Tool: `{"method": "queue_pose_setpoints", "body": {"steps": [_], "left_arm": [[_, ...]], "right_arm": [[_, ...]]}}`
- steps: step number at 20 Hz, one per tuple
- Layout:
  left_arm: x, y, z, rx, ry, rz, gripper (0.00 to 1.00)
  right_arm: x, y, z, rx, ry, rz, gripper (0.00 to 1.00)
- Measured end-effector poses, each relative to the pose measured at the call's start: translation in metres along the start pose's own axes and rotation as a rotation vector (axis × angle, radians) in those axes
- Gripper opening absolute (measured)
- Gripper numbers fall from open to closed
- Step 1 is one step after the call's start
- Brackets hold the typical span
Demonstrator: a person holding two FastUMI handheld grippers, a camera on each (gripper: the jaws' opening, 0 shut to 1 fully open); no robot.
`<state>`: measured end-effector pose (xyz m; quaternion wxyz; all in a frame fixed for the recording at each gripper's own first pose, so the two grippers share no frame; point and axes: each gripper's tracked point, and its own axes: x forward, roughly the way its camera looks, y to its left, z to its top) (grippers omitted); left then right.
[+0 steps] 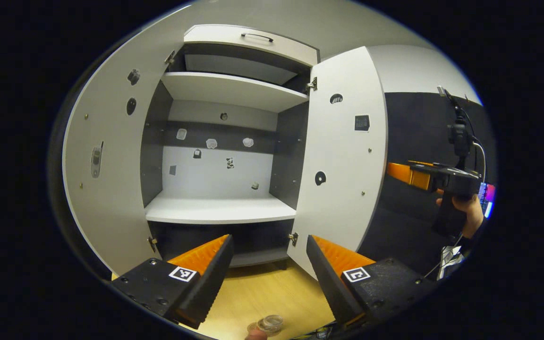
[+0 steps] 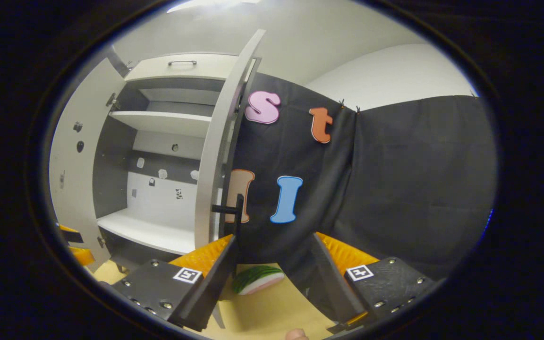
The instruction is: Grasp the bottle in the cabinet with the left hand and place it on the coaster, then close the right door with the right hand and the left door with the left hand.
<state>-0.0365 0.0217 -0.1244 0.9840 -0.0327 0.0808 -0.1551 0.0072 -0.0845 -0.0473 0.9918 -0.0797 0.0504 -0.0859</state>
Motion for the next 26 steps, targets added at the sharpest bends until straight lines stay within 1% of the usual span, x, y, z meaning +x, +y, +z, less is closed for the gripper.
{"method": "queue_pose_setpoints", "body": {"steps": [1,2,4,5,6,8,9,11,12,13,14,19,22,26], "left_arm": [[0.002,0.004,0.007,0.012,-0.009,0.008,0.97],[0.003,0.006,0.014,0.021,-0.021,0.016,0.97],[0.003,0.01,0.021,0.02,-0.034,0.031,0.97],[0.004,0.011,0.021,0.011,-0.037,0.036,0.96],[0.003,0.012,0.023,-0.002,-0.04,0.037,0.97],[0.002,0.014,0.022,-0.034,-0.04,0.037,0.96],[0.002,0.017,0.02,-0.046,-0.034,0.039,0.97],[0.002,0.023,0.017,-0.053,-0.024,0.048,0.96],[0.003,0.025,0.016,-0.05,-0.02,0.053,0.97],[0.003,0.026,0.016,-0.046,-0.018,0.056,0.97],[0.002,0.027,0.017,-0.042,-0.018,0.058,0.97],[0.001,0.028,0.026,-0.061,-0.038,0.064,0.96],[-0.004,0.034,0.037,-0.065,-0.056,0.086,0.97],[-0.015,0.047,0.045,-0.068,-0.079,0.128,0.97]], "right_arm": [[0.002,0.0,-0.002,0.005,0.004,0.001,0.96],[0.004,0.001,-0.005,0.008,0.009,0.002,0.94],[0.01,0.004,-0.008,0.008,0.017,0.004,0.94],[0.013,0.006,-0.009,0.009,0.02,0.007,0.96],[0.015,0.008,-0.009,0.009,0.023,0.01,0.94],[0.017,0.01,-0.012,0.008,0.028,0.003,0.94],[0.016,0.009,-0.013,0.01,0.028,-0.002,0.96],[0.017,0.011,-0.013,0.031,0.033,0.004,0.96],[0.018,0.013,-0.015,0.037,0.035,0.011,0.93],[0.017,0.015,-0.014,0.039,0.033,0.021,0.92],[0.018,0.018,-0.015,0.042,0.036,0.032,0.94],[0.017,0.031,-0.016,0.073,0.048,0.084,0.94],[0.016,0.048,-0.016,0.093,0.052,0.134,0.94],[0.012,0.083,-0.014,0.108,0.053,0.207,0.94]]}}
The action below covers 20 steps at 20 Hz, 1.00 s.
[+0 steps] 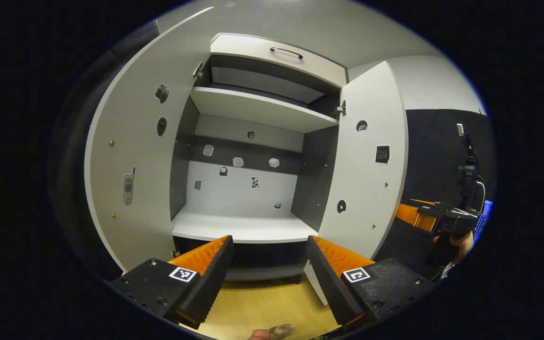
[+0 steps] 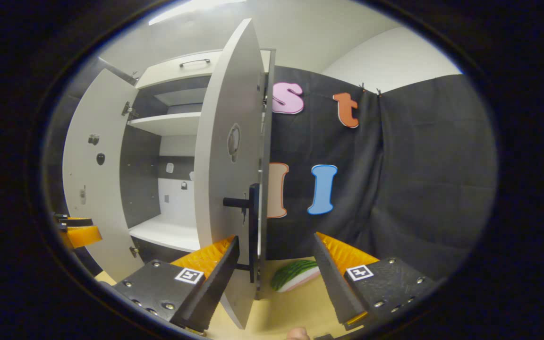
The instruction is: Grasp the bottle in the cabinet with the left hand and place it on the coaster, then close the right door with the right hand and the left door with the left hand.
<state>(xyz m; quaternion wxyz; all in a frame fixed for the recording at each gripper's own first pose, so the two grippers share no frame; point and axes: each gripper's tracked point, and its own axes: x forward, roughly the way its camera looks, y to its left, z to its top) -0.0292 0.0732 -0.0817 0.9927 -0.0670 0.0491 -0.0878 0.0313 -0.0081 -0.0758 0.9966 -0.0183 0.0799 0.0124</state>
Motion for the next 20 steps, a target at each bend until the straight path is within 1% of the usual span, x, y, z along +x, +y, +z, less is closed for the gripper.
{"method": "queue_pose_setpoints", "body": {"steps": [6,11,14,15,16,17,20], "left_arm": [[-0.02,0.022,0.002,0.0,-0.013,0.088,0.97],[-0.042,0.043,0.005,0.003,-0.024,0.167,0.97],[-0.056,0.059,0.008,-0.006,-0.034,0.216,0.97],[-0.059,0.064,0.008,-0.008,-0.037,0.232,0.97],[-0.064,0.069,0.009,-0.009,-0.04,0.248,0.97],[-0.068,0.075,0.01,-0.008,-0.044,0.264,0.97],[-0.08,0.088,0.016,-0.004,-0.06,0.306,0.97]], "right_arm": [[0.01,0.033,0.0,-0.001,0.003,0.067,0.94],[0.014,0.062,-0.001,0.042,0.003,0.139,0.94],[0.021,0.076,0.002,0.029,0.001,0.171,0.94],[0.022,0.087,-0.001,0.031,0.005,0.191,0.91],[0.023,0.098,-0.004,0.035,0.012,0.219,0.94],[0.024,0.11,-0.006,0.038,0.017,0.246,0.94],[0.025,0.136,-0.004,0.024,0.012,0.285,0.94]]}}
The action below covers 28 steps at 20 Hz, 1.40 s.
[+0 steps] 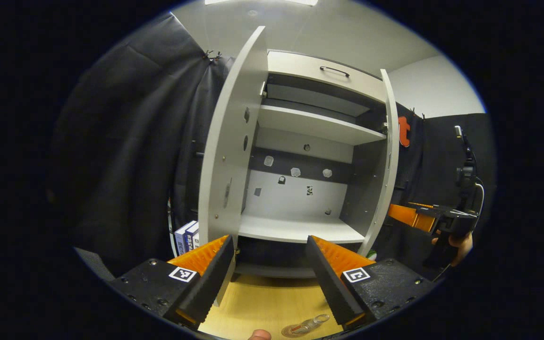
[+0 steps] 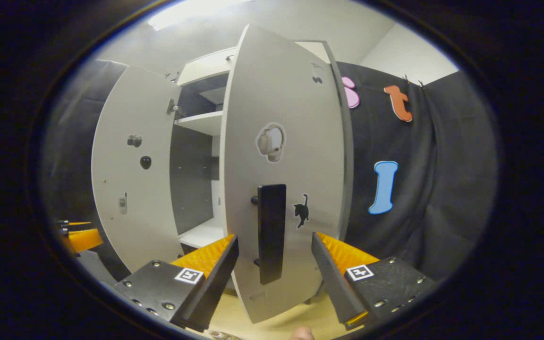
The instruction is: Grasp the bottle in the cabinet with the left hand and place it on the coaster, then close the right door with the right hand and the left door with the left hand.
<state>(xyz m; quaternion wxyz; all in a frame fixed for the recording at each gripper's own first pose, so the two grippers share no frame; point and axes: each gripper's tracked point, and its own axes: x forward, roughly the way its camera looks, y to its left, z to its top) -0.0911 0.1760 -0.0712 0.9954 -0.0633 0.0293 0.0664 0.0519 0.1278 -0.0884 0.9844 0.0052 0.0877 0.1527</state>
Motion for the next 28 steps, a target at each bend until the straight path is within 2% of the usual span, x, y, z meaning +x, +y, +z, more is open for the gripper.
{"method": "queue_pose_setpoints", "body": {"steps": [4,6,7,8,10,11,14,15,17,19,20,22,26,28], "left_arm": [[-0.008,0.022,0.01,0.013,-0.021,0.051,0.96],[-0.014,0.033,0.014,0.023,-0.029,0.077,0.96],[-0.016,0.041,0.016,0.03,-0.032,0.092,0.93],[-0.015,0.049,0.018,0.04,-0.033,0.107,0.96],[-0.011,0.066,0.022,0.051,-0.038,0.141,0.93],[-0.007,0.074,0.024,0.051,-0.043,0.157,0.97],[0.003,0.1,0.032,0.046,-0.065,0.199,0.96],[0.005,0.107,0.033,0.048,-0.069,0.207,0.93],[0.01,0.121,0.036,0.059,-0.078,0.219,0.96],[0.018,0.133,0.038,0.077,-0.081,0.234,0.92],[0.022,0.137,0.039,0.083,-0.082,0.233,0.96],[0.03,0.14,0.038,0.084,-0.08,0.224,0.93],[0.044,0.139,0.033,0.078,-0.069,0.183,0.96],[0.048,0.143,0.034,0.11,-0.068,0.177,0.92]], "right_arm": [[0.01,0.023,-0.001,0.01,-0.006,0.039,0.94],[0.012,0.03,-0.003,0.019,-0.005,0.052,0.91],[0.012,0.033,-0.004,0.021,-0.004,0.057,0.91],[0.014,0.035,-0.004,0.022,-0.004,0.059,0.95],[0.012,0.036,-0.003,0.019,-0.007,0.052,0.94],[0.011,0.037,-0.002,0.018,-0.01,0.048,0.95],[0.008,0.04,0.003,0.019,-0.02,0.035,0.94],[0.005,0.04,0.006,0.02,-0.027,0.029,0.94],[0.002,0.041,0.01,0.027,-0.033,0.023,0.94],[0.0,0.04,0.011,0.039,-0.04,0.007,0.98],[0.0,0.038,0.012,0.043,-0.042,-0.002,0.94],[0.001,0.037,0.012,0.047,-0.043,-0.018,0.94],[-0.001,0.032,0.013,0.047,-0.053,-0.053,0.94],[-0.001,0.027,0.012,0.049,-0.055,-0.069,0.94]]}}
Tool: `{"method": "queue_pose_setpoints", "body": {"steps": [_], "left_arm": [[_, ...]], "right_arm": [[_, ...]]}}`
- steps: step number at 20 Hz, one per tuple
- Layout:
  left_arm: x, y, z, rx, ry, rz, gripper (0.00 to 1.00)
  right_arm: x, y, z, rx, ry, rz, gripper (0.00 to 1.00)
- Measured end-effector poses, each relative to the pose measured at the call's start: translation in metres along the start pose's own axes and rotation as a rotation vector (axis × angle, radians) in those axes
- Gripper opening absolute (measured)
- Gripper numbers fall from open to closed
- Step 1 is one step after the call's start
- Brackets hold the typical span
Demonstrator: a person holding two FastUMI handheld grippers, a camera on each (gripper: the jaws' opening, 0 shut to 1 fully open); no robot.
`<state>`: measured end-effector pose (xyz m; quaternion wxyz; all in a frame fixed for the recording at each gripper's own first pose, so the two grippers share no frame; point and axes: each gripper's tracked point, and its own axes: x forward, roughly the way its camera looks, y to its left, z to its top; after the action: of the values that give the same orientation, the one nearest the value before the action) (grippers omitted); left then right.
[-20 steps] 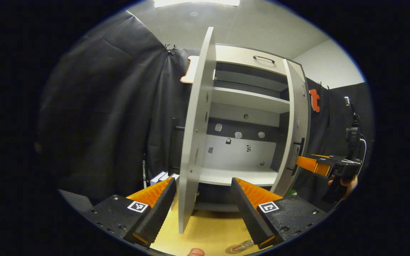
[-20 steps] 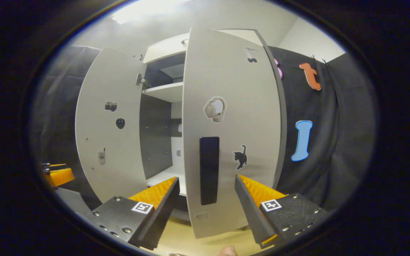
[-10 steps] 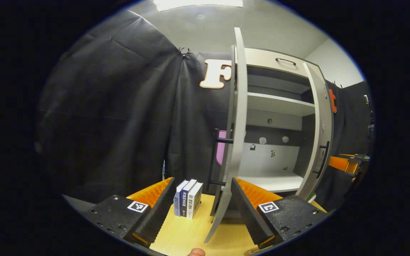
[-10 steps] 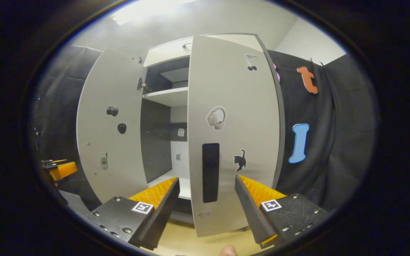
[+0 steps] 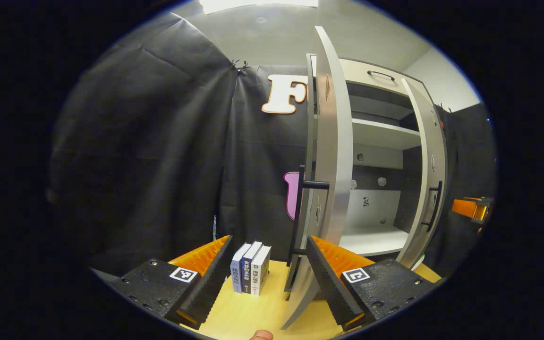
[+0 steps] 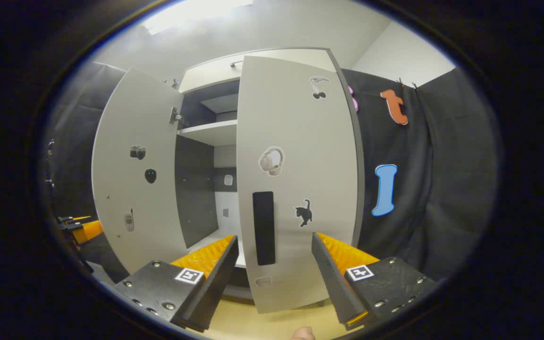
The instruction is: Grasp the bottle in the cabinet with the left hand and place it on the coaster, then close the right door with the right hand and the left door with the left hand.
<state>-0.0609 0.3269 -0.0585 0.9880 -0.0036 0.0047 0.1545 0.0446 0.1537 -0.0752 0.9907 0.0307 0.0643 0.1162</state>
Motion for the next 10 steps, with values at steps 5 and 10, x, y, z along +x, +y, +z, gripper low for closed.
{"method": "queue_pose_setpoints", "body": {"steps": [5,10], "left_arm": [[0.005,-0.012,0.001,0.024,0.014,-0.098,0.95],[0.005,-0.023,0.001,0.019,0.021,-0.115,0.95]], "right_arm": [[-0.002,-0.018,0.008,0.014,-0.016,-0.029,0.94],[-0.005,-0.033,0.02,0.052,-0.043,-0.04,0.91]]}}
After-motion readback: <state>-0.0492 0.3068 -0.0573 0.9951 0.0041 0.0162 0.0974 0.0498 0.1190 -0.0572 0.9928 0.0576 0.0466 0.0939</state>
